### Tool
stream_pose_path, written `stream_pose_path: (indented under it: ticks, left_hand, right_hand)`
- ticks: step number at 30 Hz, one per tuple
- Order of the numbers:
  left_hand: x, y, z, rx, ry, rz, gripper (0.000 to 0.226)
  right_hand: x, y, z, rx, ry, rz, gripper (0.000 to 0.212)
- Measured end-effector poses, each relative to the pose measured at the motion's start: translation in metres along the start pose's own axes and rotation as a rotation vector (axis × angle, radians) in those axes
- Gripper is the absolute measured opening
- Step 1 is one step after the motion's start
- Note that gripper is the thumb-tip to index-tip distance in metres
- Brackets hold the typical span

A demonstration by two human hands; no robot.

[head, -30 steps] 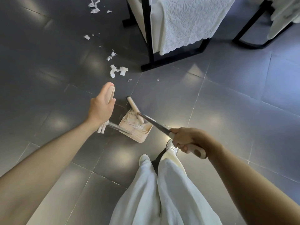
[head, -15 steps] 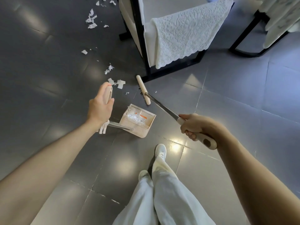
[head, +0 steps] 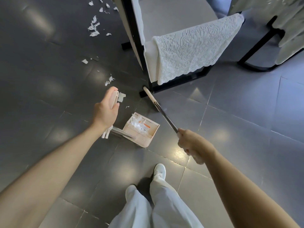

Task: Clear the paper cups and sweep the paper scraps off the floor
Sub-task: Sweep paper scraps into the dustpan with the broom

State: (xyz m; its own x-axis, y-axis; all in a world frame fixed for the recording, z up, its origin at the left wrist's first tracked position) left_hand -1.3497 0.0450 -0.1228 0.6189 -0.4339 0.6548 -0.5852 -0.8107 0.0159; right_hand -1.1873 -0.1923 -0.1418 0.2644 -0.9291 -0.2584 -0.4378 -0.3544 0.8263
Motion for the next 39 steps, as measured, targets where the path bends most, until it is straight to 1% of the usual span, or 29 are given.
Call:
stream_pose_path:
  ticks: [2, 4, 6, 8, 11, 15, 17, 20, 24, 29, 31, 33, 36, 39]
  left_hand:
    - [-0.004, -0.012, 0.0, 0.004, -0.017, 0.002, 0.048]
    - [-0.009, -0.018, -0.002, 0.005, -0.029, 0.007, 0.048]
    - [-0.013, -0.02, -0.005, 0.007, -0.022, 0.017, 0.048]
    - [-0.015, -0.022, -0.008, 0.006, -0.018, 0.029, 0.047]
    - [-0.023, -0.02, -0.016, 0.0, -0.017, 0.024, 0.047]
    - [-0.053, -0.007, -0.044, -0.021, 0.049, 0.013, 0.047]
    - [-0.07, -0.007, -0.066, -0.033, 0.081, 0.027, 0.046]
    - [-0.095, -0.018, -0.107, -0.047, 0.132, 0.062, 0.046]
    - [-0.13, -0.034, -0.168, -0.069, 0.145, 0.144, 0.045]
    - [-0.179, -0.047, -0.237, -0.076, 0.132, 0.189, 0.044]
    - [-0.196, -0.056, -0.26, -0.073, 0.115, 0.184, 0.044]
    - [-0.212, -0.064, -0.278, -0.066, 0.092, 0.177, 0.043]
    - [-0.232, -0.076, -0.293, -0.061, 0.075, 0.179, 0.043]
    - [-0.249, -0.086, -0.3, -0.052, 0.068, 0.166, 0.043]
  right_hand:
    - [-0.008, -0.001, 0.003, -0.112, -0.111, 0.001, 0.043]
    - [-0.013, 0.004, 0.009, -0.221, -0.234, 0.016, 0.051]
    - [-0.015, 0.012, 0.011, -0.285, -0.382, 0.05, 0.049]
    - [-0.02, 0.023, 0.005, -0.305, -0.401, 0.048, 0.045]
    - [-0.037, 0.039, 0.001, -0.332, -0.384, 0.045, 0.052]
    - [-0.074, 0.063, 0.01, -0.282, -0.292, 0.027, 0.058]
    - [-0.097, 0.076, 0.021, -0.235, -0.292, 0.008, 0.058]
    - [-0.137, 0.093, 0.04, -0.164, -0.386, 0.008, 0.056]
    - [-0.195, 0.11, 0.067, -0.121, -0.568, 0.026, 0.04]
    - [-0.258, 0.115, 0.102, -0.053, -0.681, 0.055, 0.03]
    - [-0.28, 0.111, 0.113, -0.02, -0.665, 0.065, 0.024]
    - [-0.295, 0.106, 0.121, 0.013, -0.649, 0.081, 0.022]
    - [-0.302, 0.087, 0.129, 0.042, -0.618, 0.128, 0.022]
    - [-0.305, 0.068, 0.139, 0.056, -0.518, 0.164, 0.021]
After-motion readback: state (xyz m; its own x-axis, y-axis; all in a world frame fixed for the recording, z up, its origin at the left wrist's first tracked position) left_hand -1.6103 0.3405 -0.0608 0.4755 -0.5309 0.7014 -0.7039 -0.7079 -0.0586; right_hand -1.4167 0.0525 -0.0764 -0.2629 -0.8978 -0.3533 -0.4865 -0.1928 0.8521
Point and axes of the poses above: each hand's wrist, its own y-axis away from the middle knuckle, its own z-axis out of the palm, x = y × z, the point moved 2 cm from there along -y, towards the middle knuckle, and after that the axes turned 2 degrees about z, right-handed, at the moved point
